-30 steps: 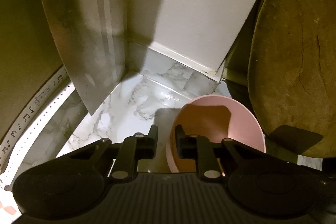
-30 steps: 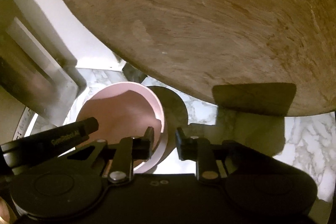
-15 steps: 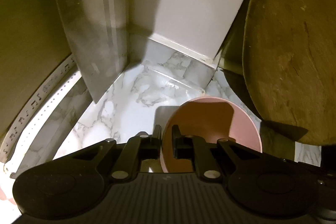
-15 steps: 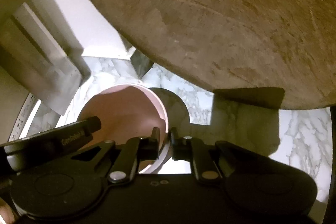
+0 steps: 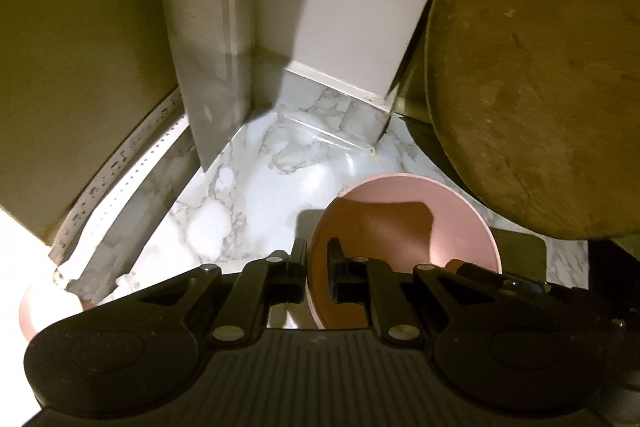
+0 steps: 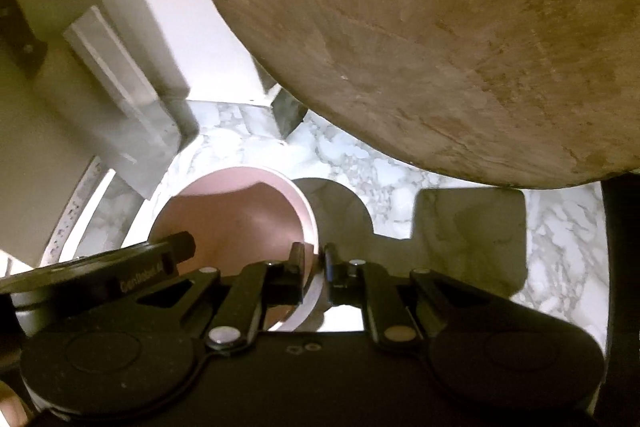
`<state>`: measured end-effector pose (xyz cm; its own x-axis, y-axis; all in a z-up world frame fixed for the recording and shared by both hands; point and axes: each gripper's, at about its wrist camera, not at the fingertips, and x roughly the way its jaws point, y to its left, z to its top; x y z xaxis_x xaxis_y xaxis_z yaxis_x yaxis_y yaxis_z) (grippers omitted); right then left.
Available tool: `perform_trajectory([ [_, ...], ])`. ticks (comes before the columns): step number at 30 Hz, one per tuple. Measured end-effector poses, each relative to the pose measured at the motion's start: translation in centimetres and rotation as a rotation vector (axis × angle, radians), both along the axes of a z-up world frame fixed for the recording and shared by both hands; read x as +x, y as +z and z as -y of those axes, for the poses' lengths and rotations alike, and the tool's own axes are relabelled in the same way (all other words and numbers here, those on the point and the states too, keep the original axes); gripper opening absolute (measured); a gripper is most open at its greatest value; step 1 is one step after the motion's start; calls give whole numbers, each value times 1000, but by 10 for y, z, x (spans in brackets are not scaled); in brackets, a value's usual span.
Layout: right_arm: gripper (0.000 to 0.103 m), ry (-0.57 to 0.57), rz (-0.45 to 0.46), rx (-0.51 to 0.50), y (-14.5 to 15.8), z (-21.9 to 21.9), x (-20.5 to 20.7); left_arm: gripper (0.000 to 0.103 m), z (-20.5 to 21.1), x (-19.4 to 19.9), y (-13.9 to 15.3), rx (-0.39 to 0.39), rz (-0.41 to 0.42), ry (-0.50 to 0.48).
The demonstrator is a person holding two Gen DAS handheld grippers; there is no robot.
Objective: Organize plates and bowls
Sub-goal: 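Lift and carry the pink bowl with both tools toward the cream bowl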
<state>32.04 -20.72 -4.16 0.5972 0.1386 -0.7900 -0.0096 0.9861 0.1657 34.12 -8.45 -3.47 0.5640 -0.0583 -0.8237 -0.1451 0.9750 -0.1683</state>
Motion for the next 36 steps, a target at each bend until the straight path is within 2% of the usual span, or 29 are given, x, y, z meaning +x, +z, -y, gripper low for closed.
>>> perform_trajectory([
  [18, 8, 56, 51, -2, 46, -23, -84, 10, -33, -87, 52, 24, 34, -48],
  [29, 9, 129, 85, -17, 69, -66, -131, 10, -71, -142, 79, 37, 52, -21],
  [36, 9, 204, 98, -33, 76, -102, -155, 10, -105, -176, 86, 46, 57, 37],
])
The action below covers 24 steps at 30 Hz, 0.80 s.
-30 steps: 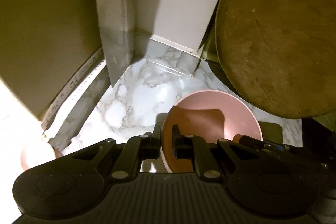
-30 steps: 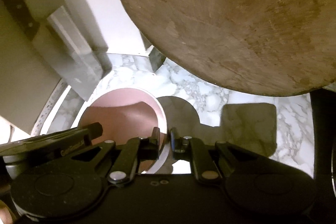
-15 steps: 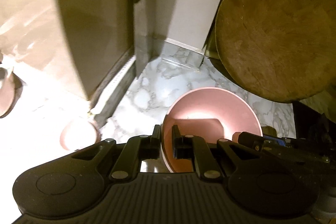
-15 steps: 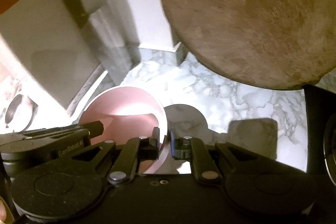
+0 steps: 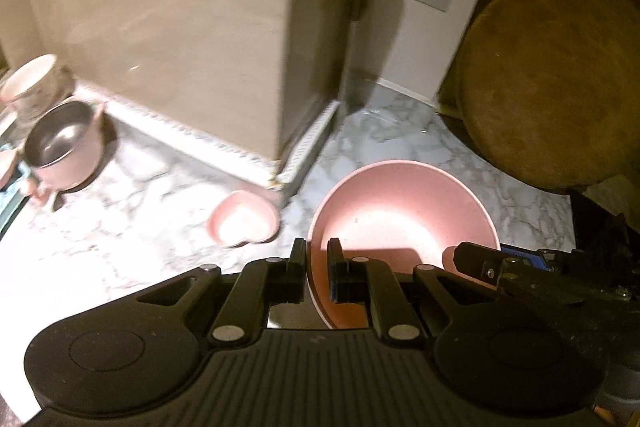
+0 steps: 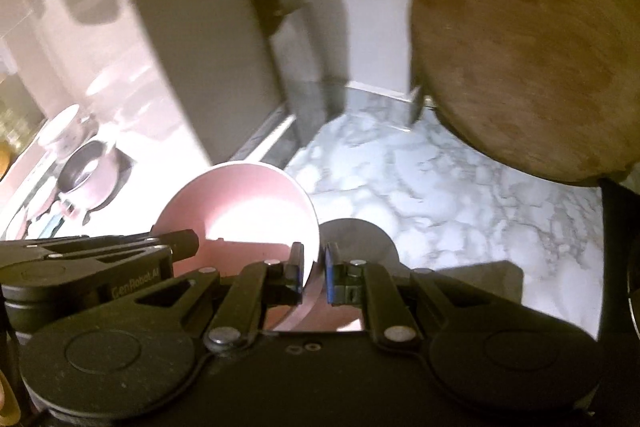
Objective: Organize plates and bowls
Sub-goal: 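Lift and carry the pink bowl with both tools toward the cream bowl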
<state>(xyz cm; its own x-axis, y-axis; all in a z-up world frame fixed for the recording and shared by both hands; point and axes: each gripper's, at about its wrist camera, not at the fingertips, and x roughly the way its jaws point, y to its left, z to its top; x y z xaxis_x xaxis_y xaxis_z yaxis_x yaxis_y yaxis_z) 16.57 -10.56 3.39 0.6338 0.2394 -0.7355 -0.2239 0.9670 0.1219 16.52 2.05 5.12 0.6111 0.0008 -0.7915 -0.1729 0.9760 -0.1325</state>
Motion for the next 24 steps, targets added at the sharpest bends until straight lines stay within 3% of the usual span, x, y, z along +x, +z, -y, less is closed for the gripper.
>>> perform_trajectory([
  [13, 9, 144, -24, -19, -4, -69, -32, 10, -61, -58, -8, 14, -32, 116],
  [24, 9, 209, -96, -32, -27, -100, -48, 10, -82, -83, -31, 10, -100, 156],
])
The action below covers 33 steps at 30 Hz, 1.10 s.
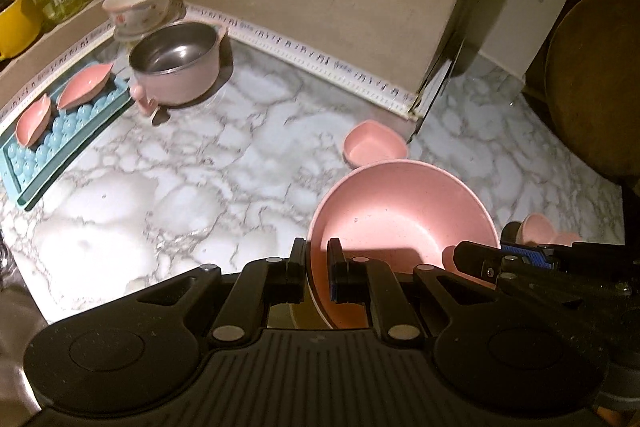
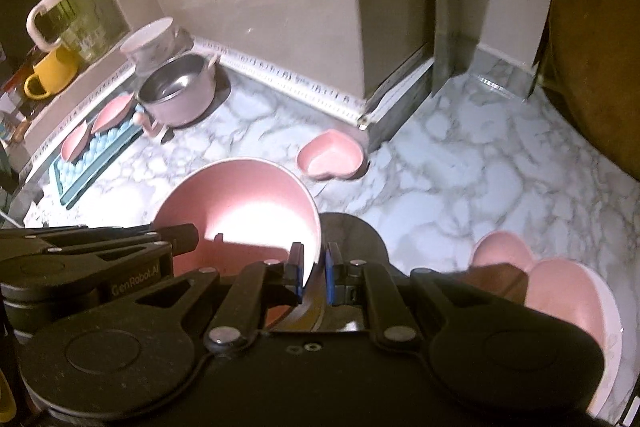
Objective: Organize plates and bowls
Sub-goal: 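Lift and carry the pink bowl with both tools toward the cream bowl, then lower the pink bowl into the cream bowl and open both tools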
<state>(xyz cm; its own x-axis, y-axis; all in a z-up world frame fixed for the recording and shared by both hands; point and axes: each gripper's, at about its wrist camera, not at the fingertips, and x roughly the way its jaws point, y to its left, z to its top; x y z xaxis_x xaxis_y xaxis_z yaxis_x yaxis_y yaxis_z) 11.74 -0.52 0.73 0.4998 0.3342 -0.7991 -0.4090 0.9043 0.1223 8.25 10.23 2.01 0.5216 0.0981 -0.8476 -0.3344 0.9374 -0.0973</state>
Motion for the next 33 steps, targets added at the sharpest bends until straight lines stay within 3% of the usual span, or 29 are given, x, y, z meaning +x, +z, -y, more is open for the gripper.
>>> perform_trajectory([
  [33, 13, 2, -96, -20, -39, -11, 0, 10, -8, 2, -34, -20, -74, -2],
])
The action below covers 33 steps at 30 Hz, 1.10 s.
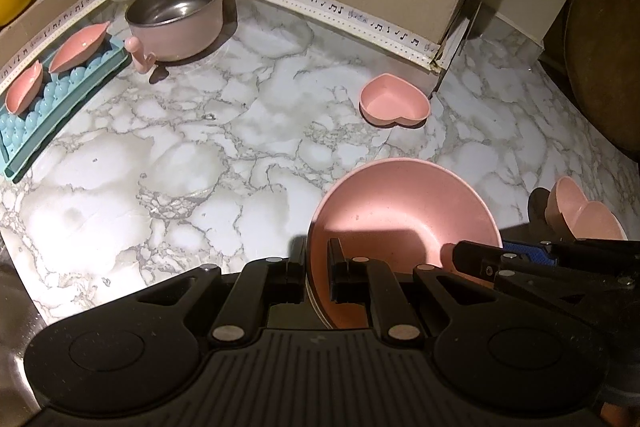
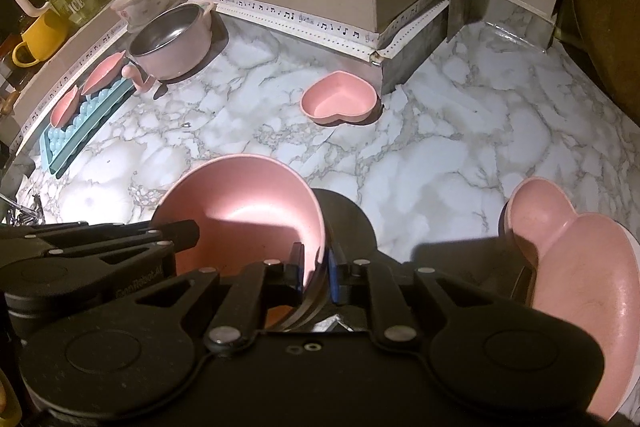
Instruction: Organize plates and bowls
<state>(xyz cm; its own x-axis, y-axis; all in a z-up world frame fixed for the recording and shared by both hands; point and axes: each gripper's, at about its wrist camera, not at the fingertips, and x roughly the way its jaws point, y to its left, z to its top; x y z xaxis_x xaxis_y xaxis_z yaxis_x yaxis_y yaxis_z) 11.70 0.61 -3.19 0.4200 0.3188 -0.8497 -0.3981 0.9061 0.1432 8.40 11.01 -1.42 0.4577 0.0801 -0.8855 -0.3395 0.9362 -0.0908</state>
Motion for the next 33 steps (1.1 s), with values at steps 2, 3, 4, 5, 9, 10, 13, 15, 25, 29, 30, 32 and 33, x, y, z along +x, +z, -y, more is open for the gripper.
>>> perform_trajectory([
  [2, 16, 2, -4, 8, 0, 0, 1, 10, -2, 0, -2, -7, -6, -1],
  [3, 16, 2, -7, 11, 0, 0, 2, 10, -3, 0, -2, -5, -9, -1],
  [4, 18, 4, -8, 12, 0, 0, 2, 10, -3, 0, -2, 0, -7, -1],
  [5, 19, 7, -9, 12, 0, 0, 2, 10, -3, 0, -1, 1, -4, -4],
  [9, 22, 6, -5, 21, 3, 1, 3, 10, -5, -2, 4, 2, 8, -18],
  [10, 22, 5, -3, 24, 4, 2, 4, 10, -6, -2, 5, 0, 6, -19],
  [13, 24, 9, -1, 33, 9, 4, 5, 10, -10, -5, 9, 7, 13, -27],
  [15, 26, 16, 9, 35, 12, 6, 4, 10, -12, -7, 14, 6, 26, -35],
  [25, 40, 39, 66, 49, 37, 15, 10, 11, -17, 1, 34, 7, 99, -53],
  [29, 45, 40, 89, 58, 46, 17, 14, 13, -16, 9, 41, 11, 125, -61],
  [30, 46, 39, 96, 60, 48, 18, 15, 13, -16, 10, 42, 10, 131, -61],
  [32, 48, 37, 110, 66, 52, 20, 19, 23, -16, 15, 45, 7, 145, -63],
  [33, 49, 36, 117, 69, 54, 21, 21, 29, -17, 17, 46, 4, 153, -61],
])
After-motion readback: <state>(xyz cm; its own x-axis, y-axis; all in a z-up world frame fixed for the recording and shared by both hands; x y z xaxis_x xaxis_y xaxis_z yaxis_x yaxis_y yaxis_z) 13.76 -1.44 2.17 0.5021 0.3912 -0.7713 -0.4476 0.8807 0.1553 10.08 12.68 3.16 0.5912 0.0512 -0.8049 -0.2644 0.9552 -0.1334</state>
